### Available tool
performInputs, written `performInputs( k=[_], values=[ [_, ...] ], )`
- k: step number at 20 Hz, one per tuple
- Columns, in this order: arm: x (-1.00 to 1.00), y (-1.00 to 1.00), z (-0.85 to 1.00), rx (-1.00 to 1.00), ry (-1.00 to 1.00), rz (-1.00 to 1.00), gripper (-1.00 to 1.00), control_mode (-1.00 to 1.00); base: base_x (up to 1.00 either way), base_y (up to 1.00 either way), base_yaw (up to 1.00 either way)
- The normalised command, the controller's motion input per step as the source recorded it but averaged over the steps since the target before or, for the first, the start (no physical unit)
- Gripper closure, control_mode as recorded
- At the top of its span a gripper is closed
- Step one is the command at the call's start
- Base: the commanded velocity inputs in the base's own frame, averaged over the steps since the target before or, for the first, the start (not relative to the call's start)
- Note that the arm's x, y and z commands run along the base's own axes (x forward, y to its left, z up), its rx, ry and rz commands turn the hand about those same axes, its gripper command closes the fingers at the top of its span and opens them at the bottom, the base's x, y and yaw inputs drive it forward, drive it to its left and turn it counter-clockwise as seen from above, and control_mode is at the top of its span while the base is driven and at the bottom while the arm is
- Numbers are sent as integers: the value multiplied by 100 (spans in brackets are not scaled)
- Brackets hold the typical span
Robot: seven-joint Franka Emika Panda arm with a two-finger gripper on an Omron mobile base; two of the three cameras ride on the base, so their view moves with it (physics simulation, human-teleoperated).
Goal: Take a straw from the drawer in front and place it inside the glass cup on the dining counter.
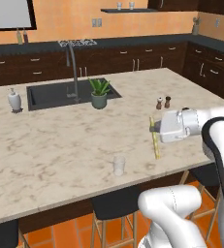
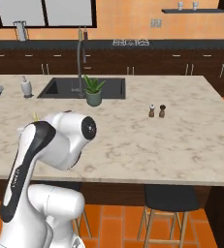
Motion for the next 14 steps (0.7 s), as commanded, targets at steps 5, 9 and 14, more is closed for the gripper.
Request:
performInputs(
  k=[5, 9, 14],
  values=[
    [2, 5, -1, 22, -10, 25, 100, -100, 0, 0, 0],
    [20, 15, -3, 19, -5, 21, 100, -100, 0, 0, 0],
    [48, 17, -11, 8, 0, 9, 100, -100, 0, 0, 0]
  ],
)
